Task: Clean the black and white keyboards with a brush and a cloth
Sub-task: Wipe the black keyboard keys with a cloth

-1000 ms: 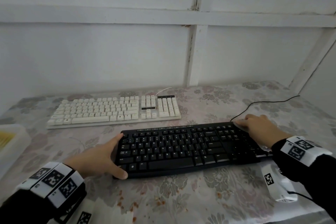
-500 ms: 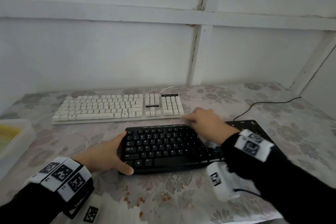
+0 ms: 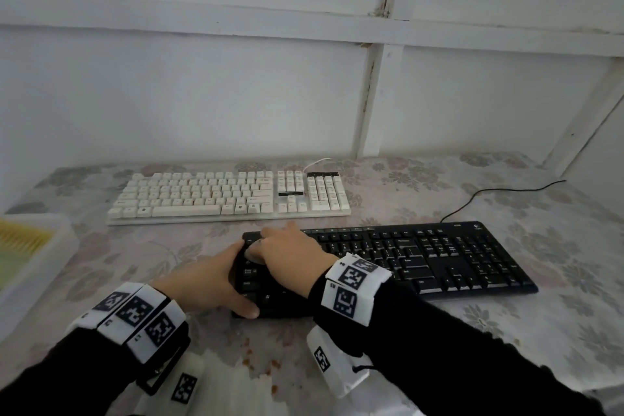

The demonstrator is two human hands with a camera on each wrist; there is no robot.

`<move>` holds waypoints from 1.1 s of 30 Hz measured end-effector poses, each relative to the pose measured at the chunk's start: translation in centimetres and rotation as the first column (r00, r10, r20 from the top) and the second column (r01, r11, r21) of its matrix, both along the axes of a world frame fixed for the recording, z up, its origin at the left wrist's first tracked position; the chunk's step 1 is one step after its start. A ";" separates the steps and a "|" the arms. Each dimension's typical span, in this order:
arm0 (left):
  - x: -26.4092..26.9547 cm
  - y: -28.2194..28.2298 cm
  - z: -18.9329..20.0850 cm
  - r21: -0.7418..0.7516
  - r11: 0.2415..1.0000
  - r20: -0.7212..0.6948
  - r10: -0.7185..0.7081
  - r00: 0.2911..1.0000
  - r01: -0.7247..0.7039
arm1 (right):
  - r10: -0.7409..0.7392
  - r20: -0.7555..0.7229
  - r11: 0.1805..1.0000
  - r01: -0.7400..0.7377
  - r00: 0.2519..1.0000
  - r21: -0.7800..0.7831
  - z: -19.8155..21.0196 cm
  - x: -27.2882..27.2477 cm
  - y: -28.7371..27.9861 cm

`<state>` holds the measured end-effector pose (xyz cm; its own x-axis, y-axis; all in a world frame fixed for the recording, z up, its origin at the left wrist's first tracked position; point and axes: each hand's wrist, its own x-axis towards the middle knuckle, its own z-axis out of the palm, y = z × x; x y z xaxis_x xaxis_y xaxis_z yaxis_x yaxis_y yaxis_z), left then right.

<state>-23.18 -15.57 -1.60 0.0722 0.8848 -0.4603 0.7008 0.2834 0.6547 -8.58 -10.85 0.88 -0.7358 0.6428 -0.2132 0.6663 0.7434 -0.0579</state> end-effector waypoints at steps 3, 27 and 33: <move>0.0 -0.1 0.0 0.004 1.000 0.025 0.004 1.000 -0.004 | -0.014 0.042 1.000 0.014 0.999 0.018 0.3 1.3 0.4; -0.1 0.0 -0.2 0.006 1.000 0.033 0.030 0.999 -0.030 | -0.042 -0.043 0.999 0.042 0.998 0.004 2.1 0.6 -0.2; -0.7 0.4 -0.8 -0.003 0.999 0.041 0.041 0.998 -0.041 | -0.009 -0.017 1.000 0.009 1.000 0.011 -0.6 -1.3 -0.4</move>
